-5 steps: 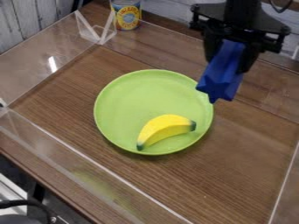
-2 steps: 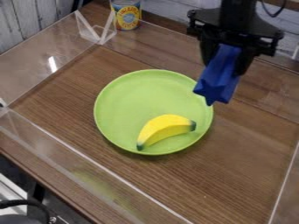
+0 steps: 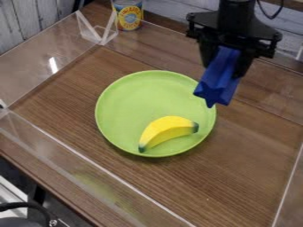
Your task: Put the blue object in the green plate
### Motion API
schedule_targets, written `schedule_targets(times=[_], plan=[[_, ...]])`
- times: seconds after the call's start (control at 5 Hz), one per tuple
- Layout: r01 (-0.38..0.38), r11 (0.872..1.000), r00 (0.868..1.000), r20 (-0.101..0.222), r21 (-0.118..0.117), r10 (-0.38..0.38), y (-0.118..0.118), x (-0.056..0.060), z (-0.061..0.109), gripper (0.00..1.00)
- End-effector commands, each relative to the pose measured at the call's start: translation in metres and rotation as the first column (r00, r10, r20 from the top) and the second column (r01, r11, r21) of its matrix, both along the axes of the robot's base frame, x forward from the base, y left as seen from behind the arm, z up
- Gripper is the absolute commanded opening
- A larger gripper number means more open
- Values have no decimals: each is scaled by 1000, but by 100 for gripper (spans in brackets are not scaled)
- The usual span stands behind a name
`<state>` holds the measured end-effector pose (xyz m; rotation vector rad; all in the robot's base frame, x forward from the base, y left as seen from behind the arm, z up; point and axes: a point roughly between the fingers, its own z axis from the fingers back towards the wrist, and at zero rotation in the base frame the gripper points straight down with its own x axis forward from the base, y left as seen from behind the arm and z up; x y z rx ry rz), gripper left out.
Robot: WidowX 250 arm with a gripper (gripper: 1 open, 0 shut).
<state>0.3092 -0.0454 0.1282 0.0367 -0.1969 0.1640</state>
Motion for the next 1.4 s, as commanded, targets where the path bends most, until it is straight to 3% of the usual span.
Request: schedule_targets(times=[0.0,0.2,0.4,0.6,1.2], plan=[[-4,1000,999,35,-13,4,2,3,8,0],[3,1000,999,36,-23,-3,0,3,7,0],[11,999,999,37,-33,-10,-8,-7,6,0],[21,999,999,51,-42,-19,-19,-15,-2,0],[35,995,996,84,-90,-27,-56,-25,-26,0]])
